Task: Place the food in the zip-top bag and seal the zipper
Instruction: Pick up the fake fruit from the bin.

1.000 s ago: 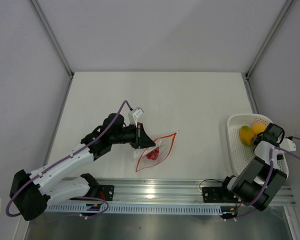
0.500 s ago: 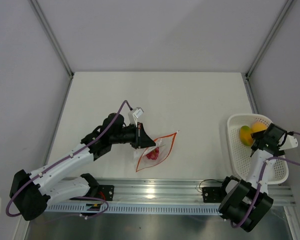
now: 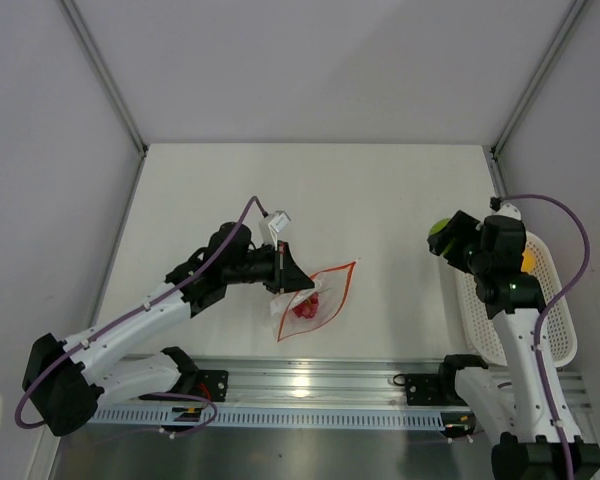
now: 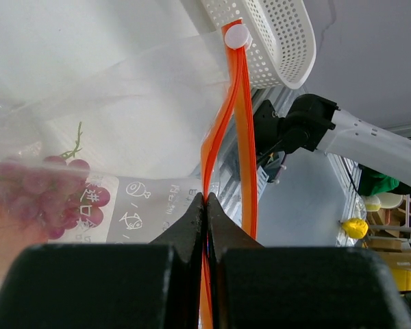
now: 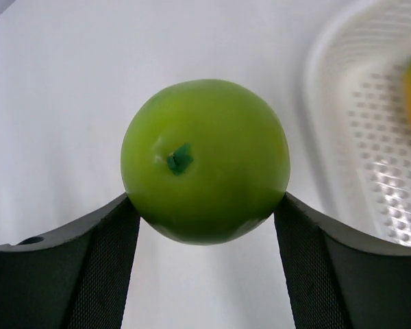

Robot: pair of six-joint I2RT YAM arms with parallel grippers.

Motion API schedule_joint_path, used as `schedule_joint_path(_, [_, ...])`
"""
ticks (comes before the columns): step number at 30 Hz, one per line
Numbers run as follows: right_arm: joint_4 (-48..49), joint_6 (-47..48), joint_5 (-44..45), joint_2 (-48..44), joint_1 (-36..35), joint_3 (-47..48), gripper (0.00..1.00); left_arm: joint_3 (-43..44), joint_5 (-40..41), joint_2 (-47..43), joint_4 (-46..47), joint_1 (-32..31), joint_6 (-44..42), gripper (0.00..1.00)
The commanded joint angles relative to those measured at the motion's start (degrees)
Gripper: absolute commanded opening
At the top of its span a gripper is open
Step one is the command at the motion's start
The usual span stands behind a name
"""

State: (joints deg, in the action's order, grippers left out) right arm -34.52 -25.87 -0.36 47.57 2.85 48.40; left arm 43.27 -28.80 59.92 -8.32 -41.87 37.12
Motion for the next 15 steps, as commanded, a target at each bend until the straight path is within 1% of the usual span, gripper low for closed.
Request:
schedule_joint_path(1, [-4.8,3.5,-6.7,-2.7,-7.8,4.8,0.08,2.2,-0.8,0.1,2.2,0.1,0.6,0.01])
schedule_joint_path(2, [-5.0,4.4,-8.1,-2.9,-11.8,5.4,0.08,2.3,-0.8,0.0,2.2,0.1,0.8,0.01])
schedule_joint_path(3, [-5.3,4.4,-9.1,-3.0,-13.8,5.7,0.09,2.3,-0.9,0.2,2.2,0.1,0.8,0.01])
schedule_joint_path(4, [-4.2,4.5,-13.2,-3.4,-16.0,5.7,0.09,2.4,-0.9,0.2,2.3,0.1,0.8,0.01])
schedule_joint_path(5, [-3.5,4.0,-15.0,-3.6,-18.1,5.3,0.08,2.4,-0.9,0.2,2.3,0.1,0.8,0.01])
schedule_joint_path(6, [-2.6,3.2,-15.5,-4.8,-23.4,5.0,0.08,2.5,-0.7,0.3,2.1,0.1,0.9,0.00])
schedule_joint_path(7, [-0.6,2.4,-15.5,-5.5,-26.3,4.4,0.06,2.5,-0.6,0.3,2.2,0.1,0.9,0.01])
schedule_joint_path(8, [0.2,1.6,-14.3,-6.1,-29.4,3.6,0.05,2.8,-0.6,0.3,2.0,0.1,0.9,0.01])
schedule_joint_path(9, [0.9,0.3,-13.1,-7.2,-35.6,3.4,0.03,2.9,-0.5,0.2,1.8,0.0,1.1,0.01])
schedule_joint_path(11, [3.1,-0.2,-9.9,-7.8,-41.8,2.9,0.02,3.1,-0.6,0.4,1.7,0.1,1.3,0.01])
schedule_joint_path(12, [4.1,-0.3,-9.2,-7.8,-47.7,2.9,0.02,3.3,-0.8,0.3,1.6,0.1,1.5,0.01])
schedule_joint_path(15, [6.7,0.8,-5.7,-5.1,-56.1,4.0,0.02,3.5,-1.1,0.4,1.7,0.1,2.2,0.01])
